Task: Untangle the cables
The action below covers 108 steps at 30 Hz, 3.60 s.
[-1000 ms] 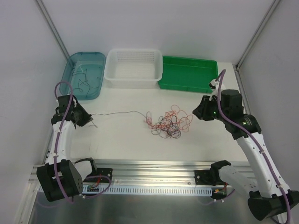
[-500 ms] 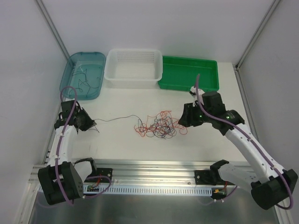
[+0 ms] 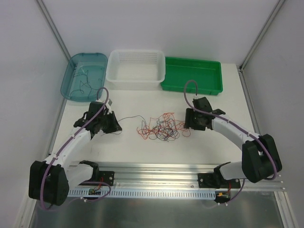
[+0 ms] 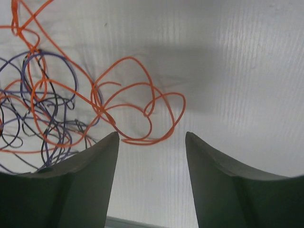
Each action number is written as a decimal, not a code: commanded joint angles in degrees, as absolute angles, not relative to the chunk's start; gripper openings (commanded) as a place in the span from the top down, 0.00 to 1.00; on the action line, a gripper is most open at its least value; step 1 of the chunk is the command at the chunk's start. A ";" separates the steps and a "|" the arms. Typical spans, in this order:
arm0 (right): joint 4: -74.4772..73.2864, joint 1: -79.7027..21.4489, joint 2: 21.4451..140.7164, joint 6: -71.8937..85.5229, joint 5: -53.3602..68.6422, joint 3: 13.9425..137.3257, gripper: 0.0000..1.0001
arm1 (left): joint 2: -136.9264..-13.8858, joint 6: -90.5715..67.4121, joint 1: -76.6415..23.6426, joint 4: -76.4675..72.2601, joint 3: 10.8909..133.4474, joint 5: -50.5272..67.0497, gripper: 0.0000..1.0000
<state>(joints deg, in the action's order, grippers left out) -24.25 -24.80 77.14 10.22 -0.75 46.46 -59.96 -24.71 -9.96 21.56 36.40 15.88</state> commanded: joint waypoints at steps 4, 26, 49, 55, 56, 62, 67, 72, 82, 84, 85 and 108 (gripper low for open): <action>-15.82 -23.20 82.62 13.54 -2.64 46.67 0.50 | -66.00 -30.32 -17.31 15.91 36.91 12.57 0.88; -44.66 -22.76 56.87 -7.11 -21.71 88.58 0.99 | -72.95 -33.84 -17.93 13.80 37.44 8.97 0.80; -34.02 -22.59 64.08 -9.51 1.45 93.93 0.97 | -69.97 -32.53 -18.19 13.54 39.72 15.28 0.25; -27.25 -22.68 62.05 -3.61 5.97 72.80 0.96 | -61.18 -31.46 -18.28 13.62 40.43 22.93 0.01; -25.77 -22.68 62.31 -2.65 6.50 70.51 0.96 | -60.21 -31.38 -18.28 13.62 40.52 23.98 0.01; -21.10 -23.72 69.69 -0.09 11.87 59.42 0.87 | -57.22 -30.15 -20.38 13.53 43.41 31.72 0.01; -21.97 -24.08 73.83 3.25 4.16 56.35 0.61 | -58.36 -29.88 -24.26 13.54 44.74 29.53 0.01; -25.74 -23.82 71.03 4.66 -3.77 55.28 0.58 | -59.06 -29.89 -24.52 13.71 45.26 27.78 0.01; -23.13 -21.36 64.60 8.44 1.98 43.87 0.51 | -62.66 -21.81 -22.51 20.30 52.12 20.74 0.01; -21.28 -21.18 65.04 6.78 5.35 41.33 0.50 | -63.11 -20.66 -21.10 20.65 52.29 19.44 0.01; -19.62 -21.18 65.30 6.25 7.62 40.70 0.50 | -63.19 -19.44 -20.83 20.65 52.21 18.29 0.01; -30.21 -21.09 66.72 -6.66 3.09 55.15 0.99 | -61.70 -11.95 -20.21 17.05 45.44 7.12 0.01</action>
